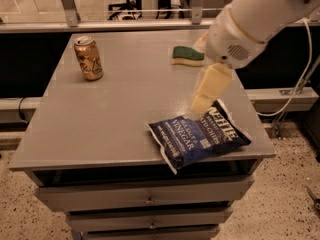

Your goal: Pick orange can

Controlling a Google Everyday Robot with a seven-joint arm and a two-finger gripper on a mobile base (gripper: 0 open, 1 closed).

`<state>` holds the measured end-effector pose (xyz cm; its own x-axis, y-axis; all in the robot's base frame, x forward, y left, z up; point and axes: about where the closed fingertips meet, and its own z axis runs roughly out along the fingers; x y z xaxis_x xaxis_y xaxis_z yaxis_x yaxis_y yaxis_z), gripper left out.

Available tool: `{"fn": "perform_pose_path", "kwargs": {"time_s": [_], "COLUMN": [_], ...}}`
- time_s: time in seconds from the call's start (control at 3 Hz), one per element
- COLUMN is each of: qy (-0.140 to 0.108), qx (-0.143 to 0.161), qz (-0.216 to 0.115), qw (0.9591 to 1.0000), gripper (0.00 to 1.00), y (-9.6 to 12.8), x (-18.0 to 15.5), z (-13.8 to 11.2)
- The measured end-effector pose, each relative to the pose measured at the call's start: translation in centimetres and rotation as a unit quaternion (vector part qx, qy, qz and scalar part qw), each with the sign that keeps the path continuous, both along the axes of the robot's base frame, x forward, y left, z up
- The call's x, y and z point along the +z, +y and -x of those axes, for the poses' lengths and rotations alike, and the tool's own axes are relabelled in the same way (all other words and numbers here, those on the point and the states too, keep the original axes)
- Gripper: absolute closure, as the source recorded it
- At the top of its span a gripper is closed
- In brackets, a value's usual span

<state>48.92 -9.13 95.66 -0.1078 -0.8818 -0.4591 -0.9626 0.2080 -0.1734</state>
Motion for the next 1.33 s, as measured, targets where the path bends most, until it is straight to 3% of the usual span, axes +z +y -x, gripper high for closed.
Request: {"fn": "perform_pose_path", "kwargs": {"time_s": [0.33, 0.67, 1.0, 1.33], "qy": [-0.012, -0.021, -0.021, -0.027], "qx": [0.011, 0.014, 0.014, 0.016], "qz": [-0.061, -0.091, -0.091, -0.115], "qw": [0.9980, 0.9955, 0.9955, 0.9929], "gripper": [0.00, 0.00, 0.00, 0.00], "y": [5.8, 9.1, 9.1, 11.0], "x": [-0.4, -0.2, -0.2, -0.5], "z": [-2.4, -3.5, -3.5, -4.7]}}
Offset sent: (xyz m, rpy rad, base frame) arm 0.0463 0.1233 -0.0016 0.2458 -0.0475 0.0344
